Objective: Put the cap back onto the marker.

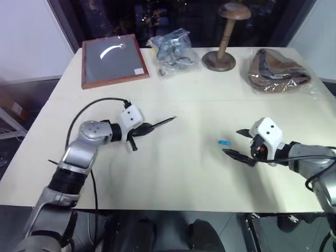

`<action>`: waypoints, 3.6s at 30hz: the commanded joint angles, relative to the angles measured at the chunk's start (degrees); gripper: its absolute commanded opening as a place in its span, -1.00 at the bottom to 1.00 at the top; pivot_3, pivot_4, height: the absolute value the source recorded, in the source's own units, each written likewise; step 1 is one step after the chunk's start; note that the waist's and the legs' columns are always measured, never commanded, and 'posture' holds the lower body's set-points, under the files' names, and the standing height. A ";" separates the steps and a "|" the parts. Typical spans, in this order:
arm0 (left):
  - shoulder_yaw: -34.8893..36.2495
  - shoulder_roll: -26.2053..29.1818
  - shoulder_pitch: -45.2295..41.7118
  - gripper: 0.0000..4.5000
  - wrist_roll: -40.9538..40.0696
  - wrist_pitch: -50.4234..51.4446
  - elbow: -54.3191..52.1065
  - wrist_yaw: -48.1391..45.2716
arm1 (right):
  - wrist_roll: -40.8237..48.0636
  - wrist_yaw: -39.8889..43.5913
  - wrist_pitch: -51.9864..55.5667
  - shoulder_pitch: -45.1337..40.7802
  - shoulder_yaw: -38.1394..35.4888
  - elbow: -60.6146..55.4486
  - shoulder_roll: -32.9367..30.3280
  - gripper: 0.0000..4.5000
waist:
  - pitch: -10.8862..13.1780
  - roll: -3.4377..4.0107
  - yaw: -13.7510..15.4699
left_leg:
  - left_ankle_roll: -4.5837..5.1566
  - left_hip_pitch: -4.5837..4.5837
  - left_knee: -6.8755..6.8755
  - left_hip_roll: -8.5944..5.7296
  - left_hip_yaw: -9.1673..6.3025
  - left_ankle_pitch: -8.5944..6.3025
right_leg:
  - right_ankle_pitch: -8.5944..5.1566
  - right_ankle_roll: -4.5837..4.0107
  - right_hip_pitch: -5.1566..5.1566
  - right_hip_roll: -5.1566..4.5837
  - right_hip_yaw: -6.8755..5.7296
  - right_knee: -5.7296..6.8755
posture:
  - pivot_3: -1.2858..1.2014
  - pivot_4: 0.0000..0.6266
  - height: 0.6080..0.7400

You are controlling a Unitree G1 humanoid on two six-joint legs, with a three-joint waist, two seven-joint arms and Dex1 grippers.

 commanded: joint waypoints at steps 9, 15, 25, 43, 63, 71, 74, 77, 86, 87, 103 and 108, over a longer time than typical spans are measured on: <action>3.30 2.83 3.75 -0.98 -3.31 6.08 -11.93 2.61 | -6.25 6.22 -14.21 -9.53 7.48 20.80 3.82 1.00 | 0.00 0.00 -0.01 | 0.00 -0.01 -0.01 0.00 -0.01 0.00 | 0.00 0.00 -0.02 -0.01 0.01 0.00 | 0.03 -0.52 1.00; 4.08 3.50 5.10 -0.98 -4.04 7.60 -14.59 4.30 | -8.75 8.48 -18.77 -11.51 9.08 28.07 4.18 1.00 | 0.00 0.00 -0.02 | 0.00 -0.01 -0.01 0.01 -0.03 0.00 | 0.00 0.00 -0.03 -0.02 0.01 0.00 | 0.03 -0.52 1.00; 4.22 3.77 6.04 -0.98 -4.61 8.34 -15.89 6.56 | -10.07 10.81 -20.83 -9.47 9.05 30.34 2.96 1.00 | 0.00 0.00 0.28 | -0.01 -0.01 0.00 0.00 -0.05 0.00 | 0.00 0.00 -0.01 -0.02 0.00 -0.01 | 0.03 -0.52 1.00; 3.43 3.14 4.84 -1.00 -4.76 6.79 -14.00 6.20 | -10.12 11.20 -19.42 -7.25 8.65 27.53 2.98 -0.99 | -0.02 -0.02 0.30 | -0.01 0.02 0.09 -0.01 -0.07 0.00 | 0.01 0.02 0.07 -0.05 0.00 -0.02 | 0.03 -0.52 1.00; -6.57 1.21 -4.87 -1.00 5.61 -30.87 15.13 -8.50 | -24.62 10.72 -18.58 -19.68 19.08 4.36 -0.71 -0.99 | 0.00 0.06 0.04 | -0.01 -0.17 0.01 -0.08 -0.06 0.00 | 0.01 0.03 -0.18 -0.10 -0.04 -0.03 | 0.03 -0.52 1.00; -6.54 -0.43 -7.04 -1.00 6.21 -33.78 17.34 -9.97 | -26.35 11.11 -18.33 -22.58 21.78 4.67 1.90 -0.99 | 0.00 0.06 -0.28 | -0.01 -0.21 -0.01 -0.05 -0.05 0.00 | 0.01 0.03 -0.28 -0.08 -0.04 0.06 | 0.03 -0.52 1.00; -6.62 -0.55 -7.53 -1.00 6.26 -33.89 17.17 -10.17 | -26.65 11.28 -18.34 -23.06 22.29 4.88 2.44 -0.99 | 0.00 0.06 -0.21 | -0.01 -0.21 0.00 -0.06 -0.05 0.00 | 0.02 0.03 -0.29 -0.09 -0.04 0.07 | 0.03 -0.52 1.00; -6.64 -0.49 -7.86 -1.00 6.84 -34.74 17.39 -10.03 | -26.70 11.45 -17.99 -23.20 22.43 4.84 2.97 -0.99 | 0.00 0.06 -0.17 | -0.01 -0.22 0.01 -0.06 -0.08 0.00 | 0.02 0.03 -0.29 -0.09 -0.04 0.07 | 0.03 -0.52 1.00; -6.57 -0.38 -7.88 -1.00 8.27 -36.33 16.44 -9.48 | -26.35 13.09 -16.65 -22.72 22.54 3.85 3.31 -0.99 | 0.00 0.06 -0.21 | -0.01 -0.22 0.01 -0.06 -0.07 0.00 | 0.02 0.03 -0.30 -0.09 -0.04 0.08 | 0.03 -0.52 1.00; -6.53 -0.45 -7.93 -1.00 8.31 -36.31 16.41 -9.44 | -26.39 13.31 -16.61 -22.61 22.58 3.77 3.25 -0.99 | 0.00 0.06 -0.22 | -0.01 -0.22 0.01 -0.06 -0.07 0.00 | 0.02 0.03 -0.30 -0.09 -0.04 0.08 | 0.03 -0.52 1.00; -6.36 -2.11 -7.76 -1.00 7.79 -34.70 13.76 -9.01 | -26.16 14.40 -14.90 -22.88 22.53 3.77 3.99 -0.99 | 0.00 0.06 -0.23 | -0.01 -0.23 0.01 -0.06 -0.07 0.00 | 0.02 0.03 -0.31 -0.09 -0.04 0.09 | 0.03 -0.52 1.00; -6.47 -1.97 -7.39 -1.00 7.77 -34.34 13.25 -9.18 | -26.46 14.09 -15.11 -23.50 22.62 4.79 4.38 -0.99 | 0.00 0.06 -0.21 | -0.01 -0.23 0.01 -0.06 -0.07 0.00 | 0.02 0.03 -0.31 -0.10 -0.04 0.09 | 0.03 -0.52 1.00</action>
